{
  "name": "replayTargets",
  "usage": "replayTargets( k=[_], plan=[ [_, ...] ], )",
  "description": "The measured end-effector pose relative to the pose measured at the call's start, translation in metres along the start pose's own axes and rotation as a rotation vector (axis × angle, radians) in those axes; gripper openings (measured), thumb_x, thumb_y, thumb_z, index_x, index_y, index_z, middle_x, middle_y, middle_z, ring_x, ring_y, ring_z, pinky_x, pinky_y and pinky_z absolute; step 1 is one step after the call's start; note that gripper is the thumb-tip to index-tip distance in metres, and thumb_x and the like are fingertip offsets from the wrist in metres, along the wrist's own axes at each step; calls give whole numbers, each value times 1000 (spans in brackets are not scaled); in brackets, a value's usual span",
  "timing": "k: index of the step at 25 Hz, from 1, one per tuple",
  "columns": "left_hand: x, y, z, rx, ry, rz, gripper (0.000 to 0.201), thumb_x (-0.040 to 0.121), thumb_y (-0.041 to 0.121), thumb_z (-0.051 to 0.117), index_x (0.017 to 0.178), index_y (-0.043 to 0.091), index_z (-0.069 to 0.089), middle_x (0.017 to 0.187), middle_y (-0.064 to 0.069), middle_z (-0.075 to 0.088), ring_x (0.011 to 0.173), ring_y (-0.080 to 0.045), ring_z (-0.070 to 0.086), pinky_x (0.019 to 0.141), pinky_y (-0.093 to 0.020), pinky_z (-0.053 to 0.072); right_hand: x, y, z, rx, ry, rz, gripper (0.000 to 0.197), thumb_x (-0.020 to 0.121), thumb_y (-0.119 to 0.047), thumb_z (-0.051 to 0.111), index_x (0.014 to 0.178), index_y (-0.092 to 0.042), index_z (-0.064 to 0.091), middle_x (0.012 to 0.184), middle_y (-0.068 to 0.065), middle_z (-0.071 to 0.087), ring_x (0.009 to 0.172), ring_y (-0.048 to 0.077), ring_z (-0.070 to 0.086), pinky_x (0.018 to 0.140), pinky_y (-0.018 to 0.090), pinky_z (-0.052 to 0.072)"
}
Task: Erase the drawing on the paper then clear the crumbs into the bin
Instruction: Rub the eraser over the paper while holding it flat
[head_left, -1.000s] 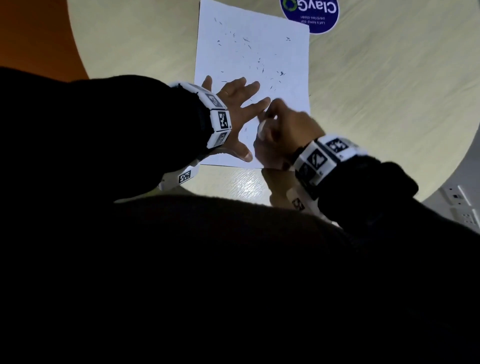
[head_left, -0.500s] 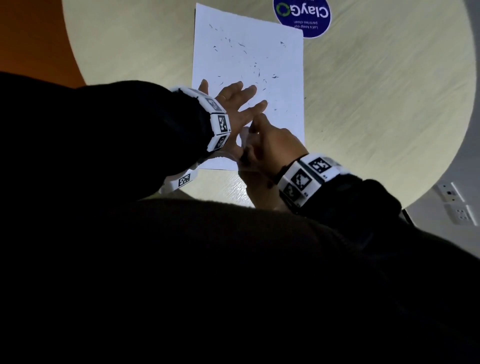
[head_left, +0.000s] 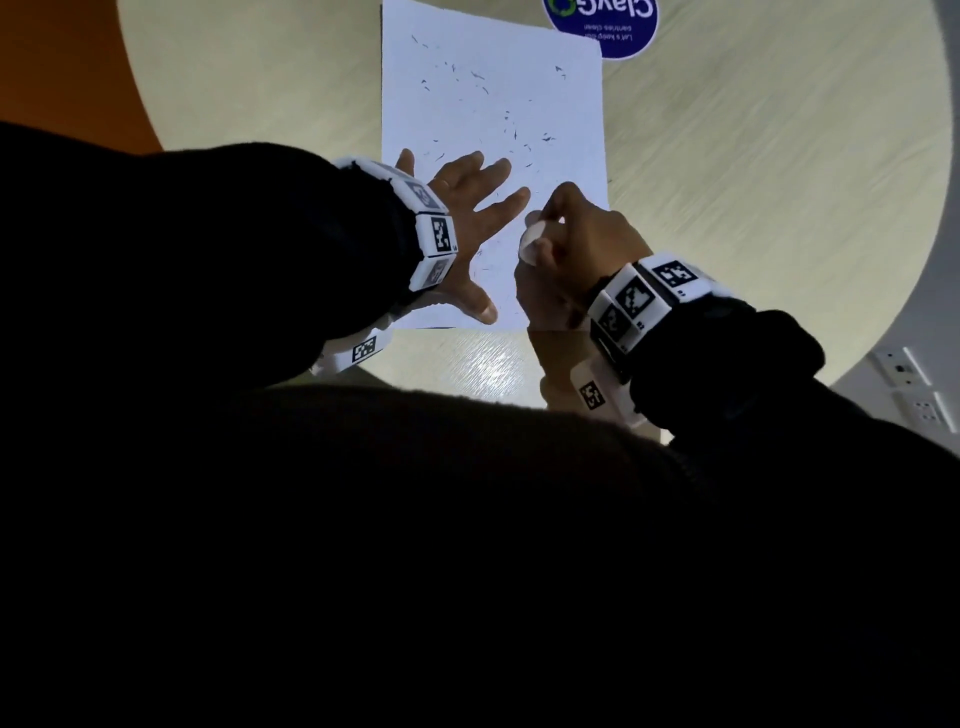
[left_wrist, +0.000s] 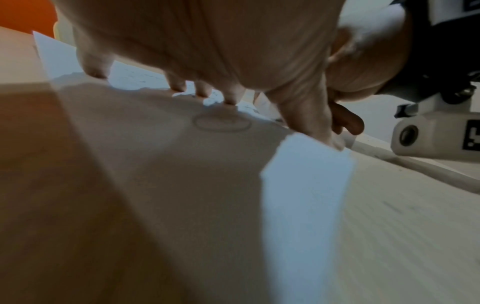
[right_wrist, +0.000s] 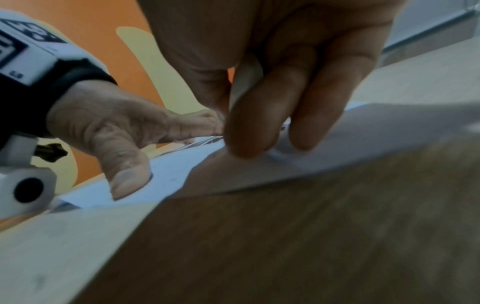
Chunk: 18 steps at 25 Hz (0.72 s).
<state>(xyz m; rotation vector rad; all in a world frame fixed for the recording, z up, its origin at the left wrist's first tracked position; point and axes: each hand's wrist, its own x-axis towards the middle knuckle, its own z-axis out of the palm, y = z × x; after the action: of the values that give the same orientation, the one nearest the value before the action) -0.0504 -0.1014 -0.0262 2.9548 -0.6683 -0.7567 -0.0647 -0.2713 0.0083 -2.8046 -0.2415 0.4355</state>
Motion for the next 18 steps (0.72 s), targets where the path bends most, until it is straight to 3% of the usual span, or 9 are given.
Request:
replayTargets(
  k=[4,8,10,12,14,16,18],
  plan=[
    [-5,-7,7,-7,51,-5,128,48,93,38,150,35,-15,159,6,-19,147,-19,-14,107,-69,2,3,-2,-5,-14,-67,37,30,92,-27,46,119,-13,45,92,-3,55,80,22,53,68,31,40],
    [-3,-6,12,23,84,6,127,54,91,47,150,35,-14,160,5,-16,147,-20,-12,104,-73,6,-22,-22,3,28,-164,-61,33,93,-24,49,121,-8,43,96,9,61,87,29,58,75,36,45],
    [-3,-7,11,4,81,6,128,52,92,45,150,35,-14,160,6,-18,147,-19,-13,104,-73,5,-15,-21,1,-9,-98,-44,32,93,-25,48,121,-10,45,98,8,62,91,30,59,76,36,46],
    [-1,-7,10,-15,78,6,130,44,95,33,149,36,-16,159,7,-19,147,-18,-14,104,-73,3,-3,-17,-4,-10,8,17,28,92,-25,45,117,-12,47,88,6,58,88,30,60,70,34,43],
    [0,-8,11,-18,95,11,132,40,97,27,149,36,-15,159,7,-18,147,-18,-13,103,-74,3,-5,-18,-4,4,-33,11,28,94,-25,45,117,-9,45,85,8,56,85,32,60,68,35,43],
    [-1,-9,13,-2,115,18,130,43,96,30,150,35,-13,160,6,-16,147,-19,-12,102,-75,5,-18,-24,-1,7,-170,-33,32,94,-26,48,120,-8,43,92,12,60,88,31,59,75,38,46],
    [0,-7,13,2,109,16,127,51,93,39,150,35,-14,160,6,-16,147,-19,-12,102,-75,6,-13,-23,-3,-29,-167,-17,32,95,-29,47,121,-11,43,95,12,60,90,31,59,78,39,47]
  ],
)
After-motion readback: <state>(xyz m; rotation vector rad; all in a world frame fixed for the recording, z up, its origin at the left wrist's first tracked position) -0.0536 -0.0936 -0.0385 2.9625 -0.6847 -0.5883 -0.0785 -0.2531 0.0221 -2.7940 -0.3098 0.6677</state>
